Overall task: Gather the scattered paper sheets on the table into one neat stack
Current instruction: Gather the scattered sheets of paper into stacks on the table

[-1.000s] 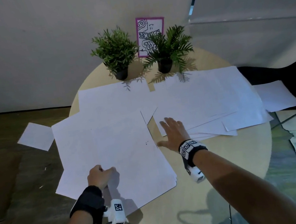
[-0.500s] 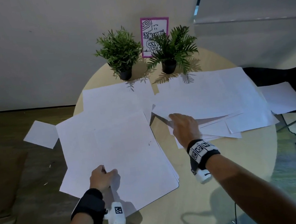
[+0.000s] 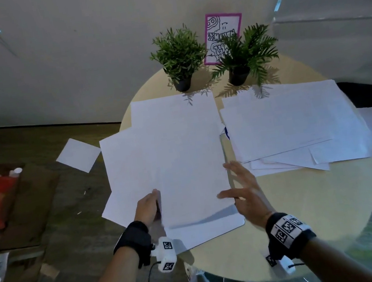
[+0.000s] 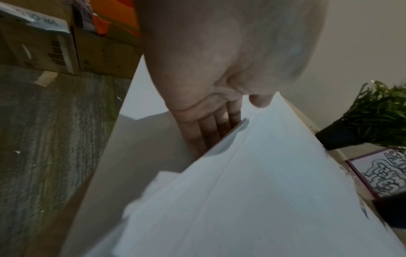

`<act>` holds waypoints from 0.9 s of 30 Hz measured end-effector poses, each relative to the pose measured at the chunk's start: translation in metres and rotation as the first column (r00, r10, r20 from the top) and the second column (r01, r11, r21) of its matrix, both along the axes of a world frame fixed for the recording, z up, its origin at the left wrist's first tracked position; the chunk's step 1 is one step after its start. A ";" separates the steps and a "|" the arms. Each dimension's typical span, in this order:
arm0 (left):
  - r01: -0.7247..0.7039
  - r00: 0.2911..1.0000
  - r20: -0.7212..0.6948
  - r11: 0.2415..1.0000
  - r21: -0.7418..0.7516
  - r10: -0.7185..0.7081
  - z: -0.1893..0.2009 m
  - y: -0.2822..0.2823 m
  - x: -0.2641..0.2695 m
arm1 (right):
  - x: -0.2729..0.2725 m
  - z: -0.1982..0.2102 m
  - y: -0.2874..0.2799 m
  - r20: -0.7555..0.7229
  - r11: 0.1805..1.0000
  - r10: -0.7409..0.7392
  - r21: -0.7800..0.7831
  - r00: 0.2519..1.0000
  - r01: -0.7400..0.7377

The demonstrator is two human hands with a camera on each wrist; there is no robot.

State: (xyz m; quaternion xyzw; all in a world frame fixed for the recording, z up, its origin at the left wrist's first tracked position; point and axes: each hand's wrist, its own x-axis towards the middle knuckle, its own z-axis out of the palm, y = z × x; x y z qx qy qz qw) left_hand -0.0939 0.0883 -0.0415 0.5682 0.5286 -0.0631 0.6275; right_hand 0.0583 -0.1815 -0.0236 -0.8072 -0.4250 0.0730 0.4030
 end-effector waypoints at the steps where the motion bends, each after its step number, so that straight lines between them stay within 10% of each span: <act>1: -0.065 0.998 -0.019 0.997 -0.036 0.064 0.000 0.001 0.001 | 0.000 -0.008 -0.006 -0.094 0.998 -0.020 -0.056 0.995 0.015; 6: 0.013 0.999 -0.042 1.000 -0.023 -0.014 0.006 -0.004 0.003 | 0.002 -0.029 -0.020 -0.383 0.944 -0.090 -0.327 0.919 -0.044; 15: 0.281 0.946 -0.237 0.924 0.259 -0.221 0.004 -0.014 0.023 | 0.015 -0.028 -0.015 -0.253 0.861 -0.027 -0.498 0.967 -0.106; 20: 0.259 0.945 -0.262 0.938 0.232 -0.196 0.007 -0.014 0.029 | 0.025 -0.031 0.004 -0.329 0.862 -0.377 -0.466 0.866 0.199; 27: 0.150 0.969 -0.224 0.968 0.202 -0.103 0.005 -0.021 0.034 | 0.004 -0.027 0.025 -0.267 0.803 -0.284 -0.592 0.921 0.076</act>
